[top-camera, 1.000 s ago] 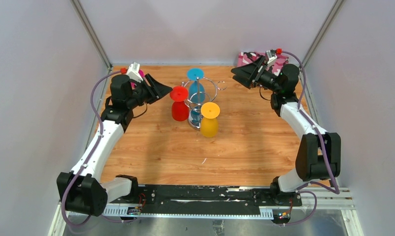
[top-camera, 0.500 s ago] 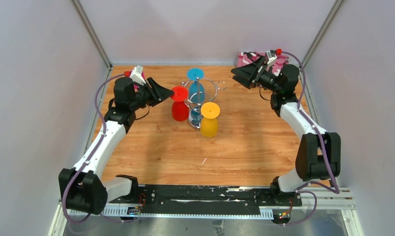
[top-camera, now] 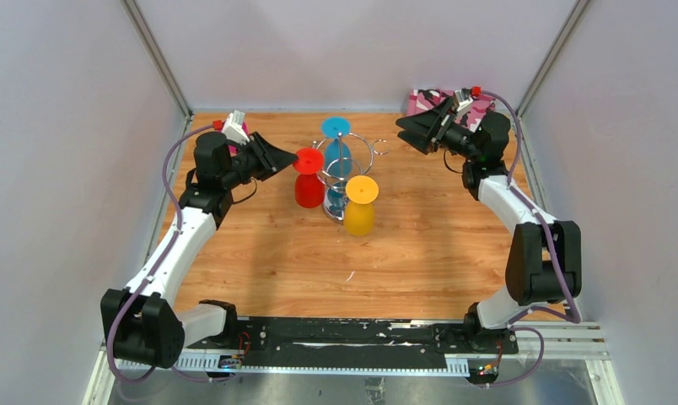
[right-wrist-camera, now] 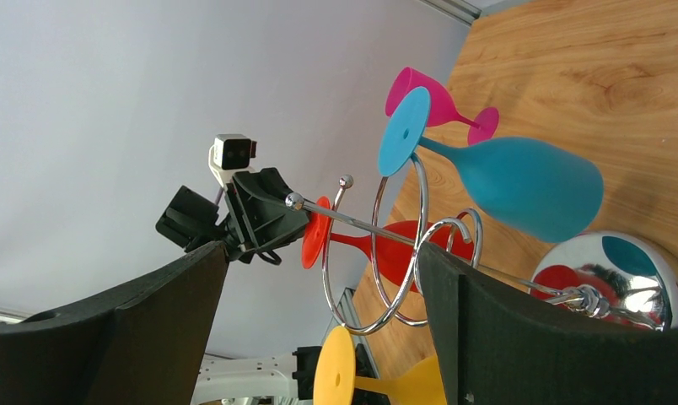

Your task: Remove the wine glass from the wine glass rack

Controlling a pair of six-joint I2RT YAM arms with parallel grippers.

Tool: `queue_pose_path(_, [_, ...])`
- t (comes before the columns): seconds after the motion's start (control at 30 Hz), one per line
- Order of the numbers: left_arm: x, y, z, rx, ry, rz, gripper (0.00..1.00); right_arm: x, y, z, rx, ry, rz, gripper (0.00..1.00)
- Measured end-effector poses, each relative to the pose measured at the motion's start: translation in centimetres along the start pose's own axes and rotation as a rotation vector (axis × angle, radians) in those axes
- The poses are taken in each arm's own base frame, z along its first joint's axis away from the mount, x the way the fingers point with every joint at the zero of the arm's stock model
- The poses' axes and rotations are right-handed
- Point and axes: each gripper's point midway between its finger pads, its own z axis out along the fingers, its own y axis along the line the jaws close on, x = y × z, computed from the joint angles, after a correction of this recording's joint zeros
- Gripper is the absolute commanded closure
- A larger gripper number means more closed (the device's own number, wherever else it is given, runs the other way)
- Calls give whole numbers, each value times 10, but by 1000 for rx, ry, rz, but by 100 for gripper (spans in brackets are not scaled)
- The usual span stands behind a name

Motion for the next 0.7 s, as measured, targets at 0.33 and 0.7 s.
queue_pose_path(0.33, [1,2,1,5,-4,-7,91,-1,1,1,-9,-3,2,11])
queue_pose_path(0.7, [2,1,1,15,-11,-19,97,-1,-6,2,-3,0,24,12])
